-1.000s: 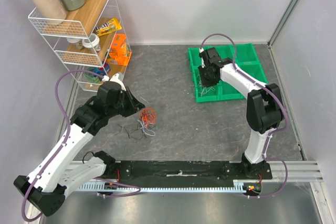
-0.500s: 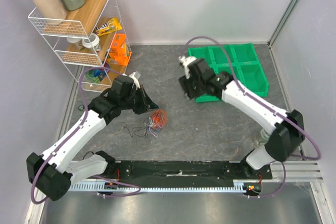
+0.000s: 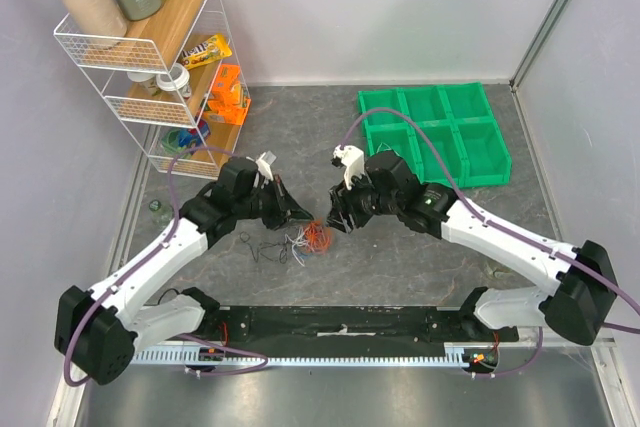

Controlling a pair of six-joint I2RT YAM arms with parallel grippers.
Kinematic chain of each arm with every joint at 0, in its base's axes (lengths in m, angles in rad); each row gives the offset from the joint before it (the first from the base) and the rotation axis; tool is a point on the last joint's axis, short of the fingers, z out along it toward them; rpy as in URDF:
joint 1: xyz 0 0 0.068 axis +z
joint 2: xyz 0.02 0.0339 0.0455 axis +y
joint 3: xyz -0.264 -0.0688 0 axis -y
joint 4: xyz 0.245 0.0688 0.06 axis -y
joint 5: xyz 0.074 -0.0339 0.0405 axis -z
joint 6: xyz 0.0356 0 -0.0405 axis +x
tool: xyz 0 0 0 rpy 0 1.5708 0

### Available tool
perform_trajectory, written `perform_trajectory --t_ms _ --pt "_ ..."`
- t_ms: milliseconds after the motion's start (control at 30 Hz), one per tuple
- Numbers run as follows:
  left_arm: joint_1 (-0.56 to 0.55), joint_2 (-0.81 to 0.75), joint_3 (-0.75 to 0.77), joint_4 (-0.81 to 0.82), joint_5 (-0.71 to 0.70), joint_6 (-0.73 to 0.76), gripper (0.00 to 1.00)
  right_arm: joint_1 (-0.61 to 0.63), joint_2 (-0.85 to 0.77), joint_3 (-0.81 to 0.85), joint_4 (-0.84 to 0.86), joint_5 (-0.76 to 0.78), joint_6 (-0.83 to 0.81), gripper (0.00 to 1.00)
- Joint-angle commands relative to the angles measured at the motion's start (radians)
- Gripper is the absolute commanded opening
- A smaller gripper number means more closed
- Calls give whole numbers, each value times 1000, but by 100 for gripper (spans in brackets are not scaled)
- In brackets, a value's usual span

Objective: Untangle the cables

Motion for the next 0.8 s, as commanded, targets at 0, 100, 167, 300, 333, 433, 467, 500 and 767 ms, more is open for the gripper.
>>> perform_trajectory --t_ms 0,100,167,300,333,433,467,500,767 --pt "1 -87 -75 135 46 -138 2 14 -41 -28 199 -93 46 58" --pt "-1 -77 -77 141 60 -152 2 25 -38 -52 270 -113 82 57" --pt "-2 -61 -66 141 63 -160 2 37 -33 -71 308 -113 102 56" --pt "-2 -38 -41 132 64 -169 2 62 -34 -111 345 -83 112 54" --pt "-2 -35 -41 133 61 -173 2 63 -34 -118 354 -76 112 54" --pt "-2 -32 -40 141 61 -189 2 74 -27 -128 358 -60 107 53" --pt "-2 -29 -38 145 66 -193 2 77 -22 -128 356 -46 102 52" --pt "-4 -27 -37 150 72 -198 2 80 -21 -126 356 -29 101 51" --pt "-4 -20 -1 147 80 -200 2 83 -8 -129 344 68 64 46"
